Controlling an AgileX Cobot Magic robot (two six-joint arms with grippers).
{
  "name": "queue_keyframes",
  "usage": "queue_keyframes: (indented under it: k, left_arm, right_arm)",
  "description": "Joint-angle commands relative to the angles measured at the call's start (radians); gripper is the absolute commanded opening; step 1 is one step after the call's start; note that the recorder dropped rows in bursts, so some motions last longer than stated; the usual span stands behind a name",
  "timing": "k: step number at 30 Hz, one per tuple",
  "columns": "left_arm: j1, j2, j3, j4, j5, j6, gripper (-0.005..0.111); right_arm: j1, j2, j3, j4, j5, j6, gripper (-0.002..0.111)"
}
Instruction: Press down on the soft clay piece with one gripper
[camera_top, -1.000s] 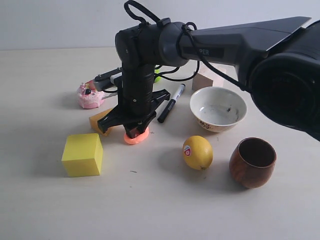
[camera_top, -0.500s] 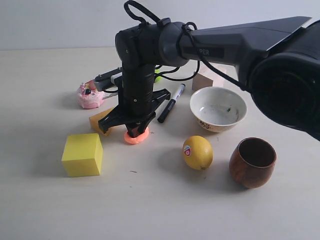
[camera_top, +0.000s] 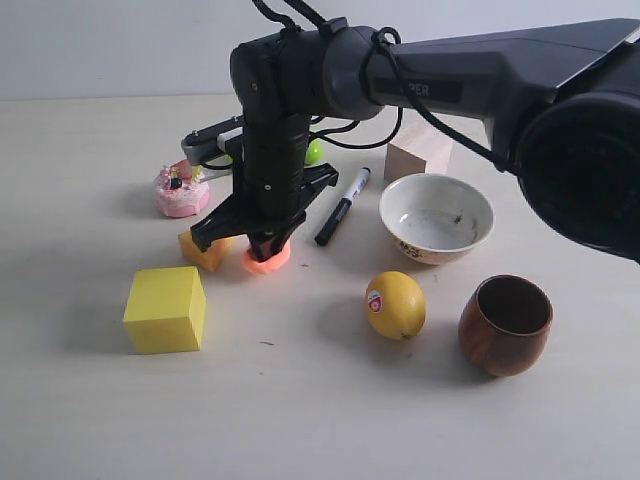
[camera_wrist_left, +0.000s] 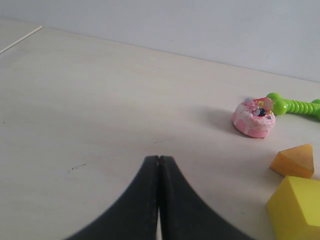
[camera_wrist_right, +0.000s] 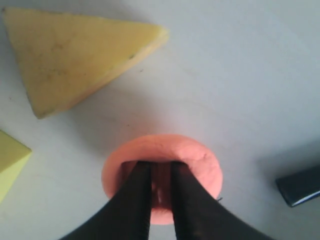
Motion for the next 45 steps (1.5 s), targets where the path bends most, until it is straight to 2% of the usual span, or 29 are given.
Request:
queue_keyframes:
  k: [1,18,28,41,45]
  left_arm:
    - [-0.005,-0.007,0.003,-0.006,-0.001,0.003,0.0]
    - [-0.005,-0.007,0.003,-0.006,-0.001,0.003,0.0]
    - [-0.005,-0.007,0.003,-0.006,-0.001,0.003,0.0]
    - [-0.005,-0.007,0.003,-0.006,-0.001,0.003,0.0]
    - [-0.005,-0.007,0.003,-0.006,-0.001,0.003,0.0]
  right_arm:
    - [0.001,-0.008,0.002,-0.009,0.009,0.005,0.012]
    - [0.001,0.037,0.002,-0.003,0.062,0.007,0.014]
    - [0.001,0.037,0.002,0.002,0.053,0.007,0.033]
    - [0.001,0.036,0.002,-0.002,0.051,0.005,0.019]
    - [0.001,0.036,0.002,-0.009,0.051,0.005,0.021]
